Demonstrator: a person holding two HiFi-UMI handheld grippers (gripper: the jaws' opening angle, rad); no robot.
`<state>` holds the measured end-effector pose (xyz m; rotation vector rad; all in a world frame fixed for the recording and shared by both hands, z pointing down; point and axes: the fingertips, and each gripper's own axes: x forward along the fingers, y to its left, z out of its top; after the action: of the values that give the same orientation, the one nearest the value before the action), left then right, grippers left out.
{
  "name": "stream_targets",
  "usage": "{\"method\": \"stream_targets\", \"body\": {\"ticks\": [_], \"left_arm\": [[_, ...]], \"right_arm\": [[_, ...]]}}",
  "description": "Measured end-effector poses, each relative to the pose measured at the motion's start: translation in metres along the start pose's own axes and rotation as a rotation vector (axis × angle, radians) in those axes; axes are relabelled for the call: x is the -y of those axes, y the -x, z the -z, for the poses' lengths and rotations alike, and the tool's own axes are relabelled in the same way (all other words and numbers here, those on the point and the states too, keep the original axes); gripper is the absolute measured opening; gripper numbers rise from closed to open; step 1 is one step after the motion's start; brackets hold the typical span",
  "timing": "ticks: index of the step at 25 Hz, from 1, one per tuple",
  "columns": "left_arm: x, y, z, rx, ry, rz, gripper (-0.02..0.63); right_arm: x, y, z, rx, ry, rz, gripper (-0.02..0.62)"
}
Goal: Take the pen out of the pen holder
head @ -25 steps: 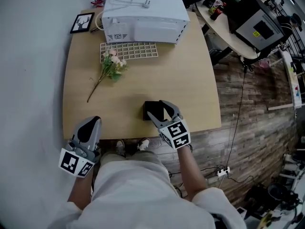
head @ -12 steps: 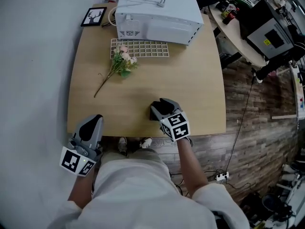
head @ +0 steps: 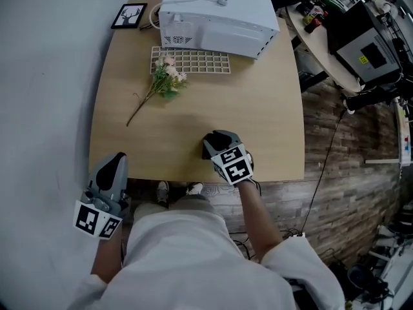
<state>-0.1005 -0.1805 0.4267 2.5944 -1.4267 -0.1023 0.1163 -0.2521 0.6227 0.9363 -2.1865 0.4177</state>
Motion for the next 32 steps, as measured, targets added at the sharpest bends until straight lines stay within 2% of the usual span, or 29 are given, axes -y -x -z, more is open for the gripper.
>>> {"method": "stream_targets", "body": {"ticks": [4, 6, 19, 24, 32], "left_arm": [[-0.006, 0.008, 0.000, 0.009, 0.013, -0.026, 0.014], [-0.007, 0.010, -0.001, 0.017, 0.016, -0.032, 0.014], [-0.011, 0.010, 0.003, 0.059, 0.046, -0.009, 0.014], [-0.008, 0.007, 0.007, 0.053, 0.050, 0.032, 0.014], [0.007, -0.016, 0.013, 0.035, 0.050, 0.147, 0.014]], "right_arm": [[0.001, 0.000, 0.001, -0.009, 0.004, -0.010, 0.121], [0.003, 0.000, 0.001, -0.016, 0.001, -0.009, 0.047], [0.006, 0.006, 0.003, -0.004, -0.054, 0.025, 0.044], [0.006, 0.015, 0.001, 0.032, -0.084, 0.052, 0.044], [0.006, 0.038, -0.015, 0.120, -0.111, 0.130, 0.044]]}}
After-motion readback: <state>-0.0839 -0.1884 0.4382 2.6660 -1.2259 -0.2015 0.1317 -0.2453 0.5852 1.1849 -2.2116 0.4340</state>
